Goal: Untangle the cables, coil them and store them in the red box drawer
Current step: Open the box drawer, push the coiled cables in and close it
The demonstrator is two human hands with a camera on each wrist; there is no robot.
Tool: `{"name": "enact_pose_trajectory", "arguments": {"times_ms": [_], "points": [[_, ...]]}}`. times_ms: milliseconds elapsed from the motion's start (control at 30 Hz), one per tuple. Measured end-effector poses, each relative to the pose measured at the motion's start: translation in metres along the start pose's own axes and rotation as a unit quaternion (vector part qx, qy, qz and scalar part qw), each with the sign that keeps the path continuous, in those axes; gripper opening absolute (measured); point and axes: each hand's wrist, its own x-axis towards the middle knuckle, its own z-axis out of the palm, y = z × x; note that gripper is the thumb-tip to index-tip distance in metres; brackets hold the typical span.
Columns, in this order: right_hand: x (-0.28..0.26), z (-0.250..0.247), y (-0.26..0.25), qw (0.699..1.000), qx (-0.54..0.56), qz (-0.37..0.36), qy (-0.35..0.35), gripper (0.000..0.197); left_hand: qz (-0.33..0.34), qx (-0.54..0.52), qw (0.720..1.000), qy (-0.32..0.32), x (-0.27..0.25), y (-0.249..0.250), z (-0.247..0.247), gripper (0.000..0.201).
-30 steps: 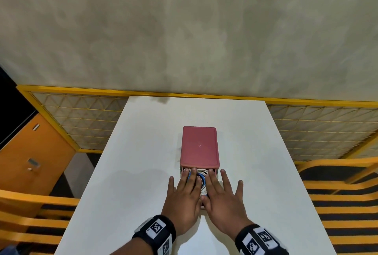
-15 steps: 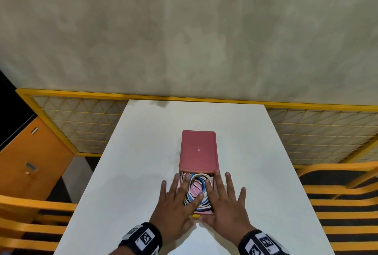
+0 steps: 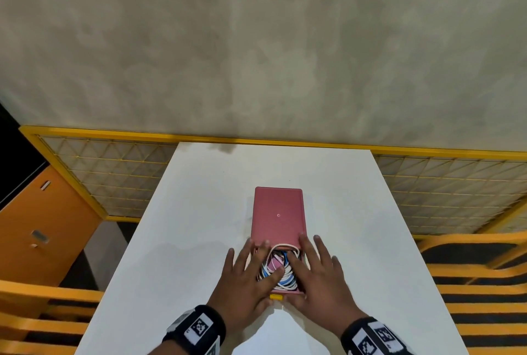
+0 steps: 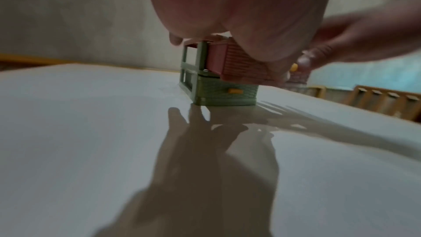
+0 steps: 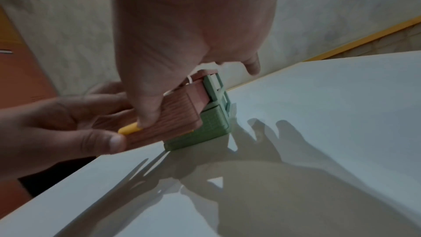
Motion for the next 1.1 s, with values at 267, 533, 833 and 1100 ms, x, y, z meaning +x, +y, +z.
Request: {"name": "enact_pose_trajectory", "arguments": {"times_ms": [267,533,833,1100], "points": [[-0.011,0.020,-0.008,0.996,0.001,-0.068,0.053,0.064,0.036,0.036,0.999,-0.005,-0.001,0.001,-0.002,0.071],[-0.016,0.012,-0.011,0.987,0.102,-0.069,0.103,0.081,0.023,-0.019,1.000,-0.001,-0.001,0.013,-0.003,0.056],[-0.009,0.014,-0.009,0.993,0.029,-0.085,0.075,0.070,0.019,-0.036,0.999,0.003,-0.008,0.016,-0.003,0.058],[-0.016,0.036,-0.012,0.992,-0.026,-0.018,0.120,0.069,-0.008,-0.001,1.000,0.027,-0.002,0.020,0.014,0.063]]}}
